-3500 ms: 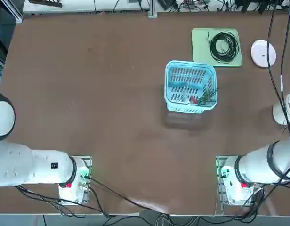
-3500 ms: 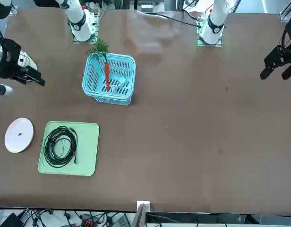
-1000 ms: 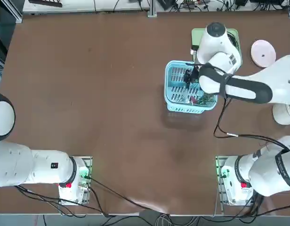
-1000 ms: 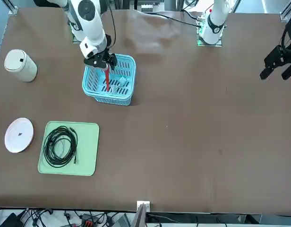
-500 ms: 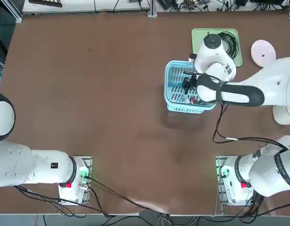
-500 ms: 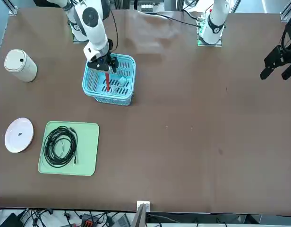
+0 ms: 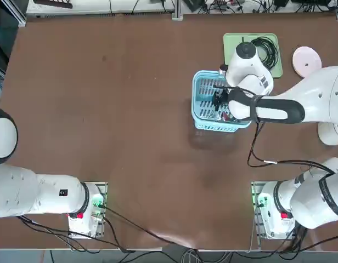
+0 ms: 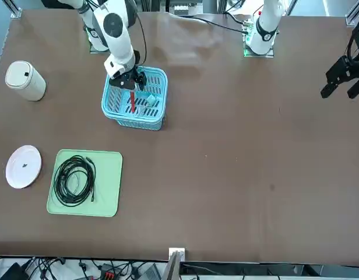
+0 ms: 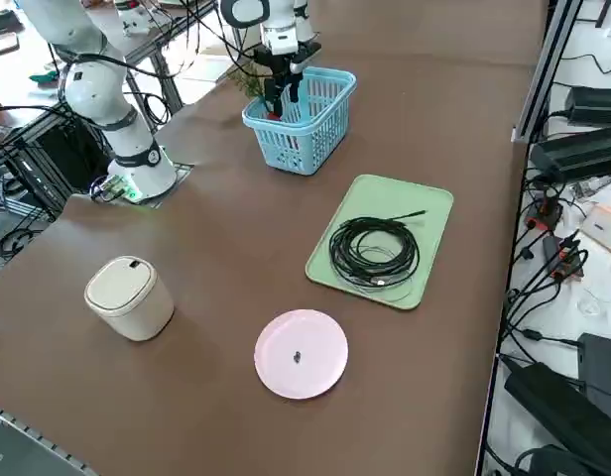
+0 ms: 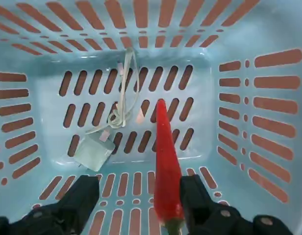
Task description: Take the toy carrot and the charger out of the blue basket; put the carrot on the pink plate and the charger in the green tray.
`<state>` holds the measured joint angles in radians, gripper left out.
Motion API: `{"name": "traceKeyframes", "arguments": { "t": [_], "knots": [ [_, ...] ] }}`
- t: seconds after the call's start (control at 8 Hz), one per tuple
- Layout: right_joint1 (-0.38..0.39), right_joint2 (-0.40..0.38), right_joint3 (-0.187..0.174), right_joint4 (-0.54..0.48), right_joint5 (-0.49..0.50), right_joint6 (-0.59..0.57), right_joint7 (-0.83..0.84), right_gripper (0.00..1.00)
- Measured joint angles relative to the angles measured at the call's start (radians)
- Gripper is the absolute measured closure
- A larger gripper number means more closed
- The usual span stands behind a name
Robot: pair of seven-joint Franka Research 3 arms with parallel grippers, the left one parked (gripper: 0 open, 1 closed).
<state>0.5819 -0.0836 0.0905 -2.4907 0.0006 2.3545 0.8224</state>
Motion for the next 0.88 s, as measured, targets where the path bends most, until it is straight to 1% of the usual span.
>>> {"name": "traceKeyframes", "arguments": {
  "t": [0.88],
  "knots": [
    [-0.004,0.006,-0.003,-0.06,0.0,0.079,0.001,0.0]
  ]
}}
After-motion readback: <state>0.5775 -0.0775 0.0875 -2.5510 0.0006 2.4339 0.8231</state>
